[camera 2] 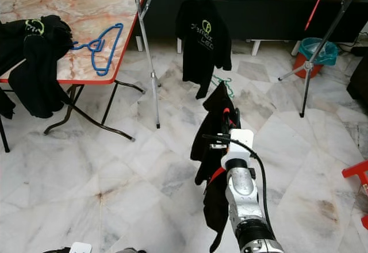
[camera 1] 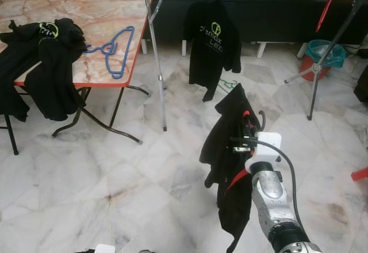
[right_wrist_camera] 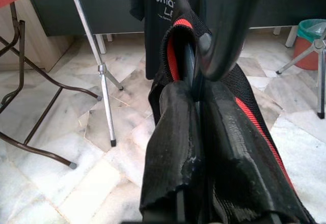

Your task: Hang hanger

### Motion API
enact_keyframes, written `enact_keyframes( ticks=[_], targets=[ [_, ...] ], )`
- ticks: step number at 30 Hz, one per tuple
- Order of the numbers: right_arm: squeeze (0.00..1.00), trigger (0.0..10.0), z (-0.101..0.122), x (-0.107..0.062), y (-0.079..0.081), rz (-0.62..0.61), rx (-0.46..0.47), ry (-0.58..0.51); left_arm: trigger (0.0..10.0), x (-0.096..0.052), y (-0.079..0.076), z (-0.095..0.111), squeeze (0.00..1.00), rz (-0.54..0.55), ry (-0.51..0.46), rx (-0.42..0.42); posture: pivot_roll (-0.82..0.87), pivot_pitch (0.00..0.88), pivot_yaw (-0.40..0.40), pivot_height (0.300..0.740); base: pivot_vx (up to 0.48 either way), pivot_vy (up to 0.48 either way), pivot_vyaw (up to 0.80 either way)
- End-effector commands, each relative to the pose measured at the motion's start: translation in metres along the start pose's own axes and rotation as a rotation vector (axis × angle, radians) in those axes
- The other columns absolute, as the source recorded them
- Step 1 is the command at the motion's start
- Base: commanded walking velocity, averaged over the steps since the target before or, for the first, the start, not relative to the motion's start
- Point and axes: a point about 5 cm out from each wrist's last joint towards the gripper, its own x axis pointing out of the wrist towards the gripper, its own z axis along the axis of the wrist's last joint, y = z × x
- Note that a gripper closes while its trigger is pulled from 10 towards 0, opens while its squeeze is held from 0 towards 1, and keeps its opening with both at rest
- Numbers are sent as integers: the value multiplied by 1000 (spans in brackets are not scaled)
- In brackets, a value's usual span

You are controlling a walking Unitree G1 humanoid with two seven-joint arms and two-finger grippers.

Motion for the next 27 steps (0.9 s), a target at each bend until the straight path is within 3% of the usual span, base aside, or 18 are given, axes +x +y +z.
enact_keyframes(
  ticks=[1, 20, 27],
  targets=[
    [0, 10000, 5, 3, 0, -3, 4, -23, 10000, -3, -1, -9, 0, -1, 25, 4, 37, 102, 5, 740, -274, 0, 0],
    [0, 10000, 4, 2, 1, -2, -1, -18, 10000, -2, 1, -9, 0, 1, 24, 8, 37, 102, 6, 740, -285, 0, 0],
    [0, 10000, 5, 3, 1, -2, -2, -18, 10000, -3, 1, -9, 0, 7, 24, 15, 37, 100, 6, 740, 0, 0, 0]
  ],
)
